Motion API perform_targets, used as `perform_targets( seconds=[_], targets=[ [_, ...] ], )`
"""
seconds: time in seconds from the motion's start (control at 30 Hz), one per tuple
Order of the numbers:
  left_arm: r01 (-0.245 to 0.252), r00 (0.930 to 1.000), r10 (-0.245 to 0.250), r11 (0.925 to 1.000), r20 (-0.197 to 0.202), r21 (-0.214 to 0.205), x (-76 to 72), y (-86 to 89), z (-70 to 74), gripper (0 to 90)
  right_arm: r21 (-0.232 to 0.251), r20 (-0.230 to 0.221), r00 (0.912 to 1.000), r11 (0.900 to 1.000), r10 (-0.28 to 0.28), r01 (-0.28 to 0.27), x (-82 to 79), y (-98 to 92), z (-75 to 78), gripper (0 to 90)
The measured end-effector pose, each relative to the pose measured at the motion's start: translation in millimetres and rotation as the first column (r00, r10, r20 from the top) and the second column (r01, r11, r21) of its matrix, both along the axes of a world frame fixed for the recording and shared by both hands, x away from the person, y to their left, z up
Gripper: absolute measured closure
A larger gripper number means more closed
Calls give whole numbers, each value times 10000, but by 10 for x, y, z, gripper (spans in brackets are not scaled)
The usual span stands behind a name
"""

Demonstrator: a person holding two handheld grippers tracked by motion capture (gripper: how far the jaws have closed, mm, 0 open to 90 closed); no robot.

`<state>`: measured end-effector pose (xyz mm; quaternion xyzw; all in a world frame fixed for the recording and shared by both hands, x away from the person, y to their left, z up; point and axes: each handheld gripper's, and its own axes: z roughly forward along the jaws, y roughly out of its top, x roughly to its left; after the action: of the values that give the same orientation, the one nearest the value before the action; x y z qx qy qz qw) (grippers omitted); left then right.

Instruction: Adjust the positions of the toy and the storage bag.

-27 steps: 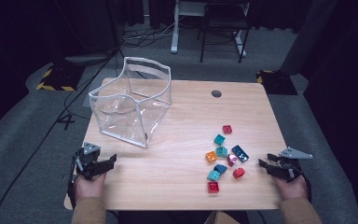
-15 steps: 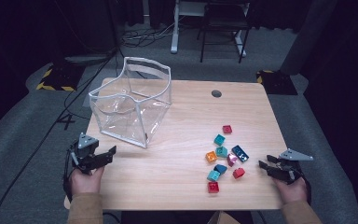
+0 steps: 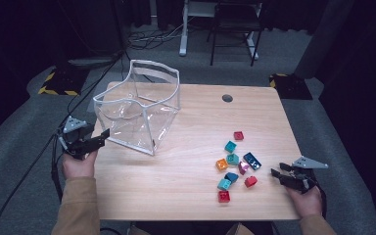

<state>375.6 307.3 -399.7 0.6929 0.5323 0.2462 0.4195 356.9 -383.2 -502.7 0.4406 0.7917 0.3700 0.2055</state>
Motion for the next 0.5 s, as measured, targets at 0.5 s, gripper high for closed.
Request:
perform_targets(
  seconds=[0.5],
  targets=[
    [-524, 9984, 515, 9975, 213, 469, 500, 130, 48, 587, -11, -7, 10000, 10000, -48, 48, 0, 8, 1, 477]
  ],
)
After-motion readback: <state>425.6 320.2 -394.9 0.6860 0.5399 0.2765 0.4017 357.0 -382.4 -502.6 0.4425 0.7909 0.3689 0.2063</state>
